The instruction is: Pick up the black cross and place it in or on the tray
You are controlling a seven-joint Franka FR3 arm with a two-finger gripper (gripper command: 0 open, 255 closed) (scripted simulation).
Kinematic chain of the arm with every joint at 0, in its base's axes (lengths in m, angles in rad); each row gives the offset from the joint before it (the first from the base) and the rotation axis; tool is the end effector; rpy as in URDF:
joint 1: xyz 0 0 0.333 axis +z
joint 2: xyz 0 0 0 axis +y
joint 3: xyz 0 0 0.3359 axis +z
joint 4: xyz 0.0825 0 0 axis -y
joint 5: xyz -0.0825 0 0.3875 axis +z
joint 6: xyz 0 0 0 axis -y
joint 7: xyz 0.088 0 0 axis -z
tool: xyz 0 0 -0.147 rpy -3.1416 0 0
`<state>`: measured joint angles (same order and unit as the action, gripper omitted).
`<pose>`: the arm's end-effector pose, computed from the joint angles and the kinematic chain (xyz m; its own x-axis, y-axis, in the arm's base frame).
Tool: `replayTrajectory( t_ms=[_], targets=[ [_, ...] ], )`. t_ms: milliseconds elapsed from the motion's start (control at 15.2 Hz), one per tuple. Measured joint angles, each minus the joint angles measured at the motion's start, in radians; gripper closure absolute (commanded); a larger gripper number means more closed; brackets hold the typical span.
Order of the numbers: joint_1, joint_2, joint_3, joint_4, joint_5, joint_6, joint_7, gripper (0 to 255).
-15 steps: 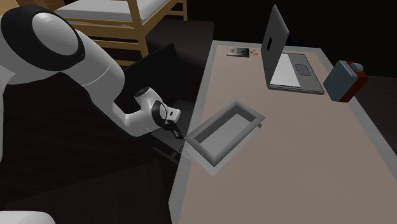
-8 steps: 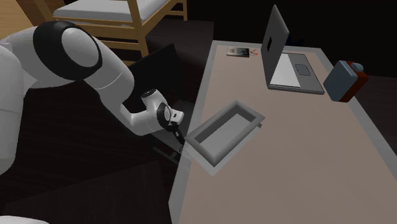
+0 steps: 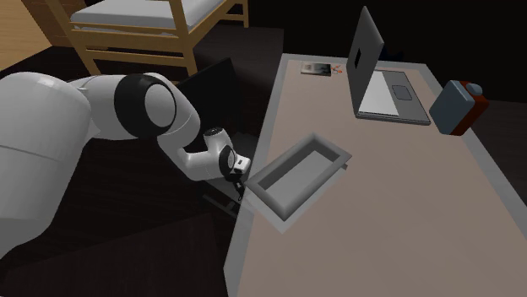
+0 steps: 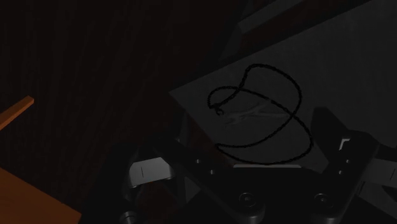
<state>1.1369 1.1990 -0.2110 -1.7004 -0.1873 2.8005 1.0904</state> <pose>0.3630 0.4751 -0.1212 0.9763 0.1547 0.1511 0.1188 -0.9676 0.2226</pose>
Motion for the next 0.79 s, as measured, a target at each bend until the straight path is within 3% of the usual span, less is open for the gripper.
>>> replayTrajectory(
  t_ms=[660,726,792],
  targets=[
    [-0.017,0.069,0.001,0.057,0.003,0.007,-0.002,0],
    [-0.017,0.069,0.001,0.057,0.003,0.007,-0.002,255],
    [-0.017,0.069,0.001,0.057,0.003,0.007,-0.002,255]
  ],
)
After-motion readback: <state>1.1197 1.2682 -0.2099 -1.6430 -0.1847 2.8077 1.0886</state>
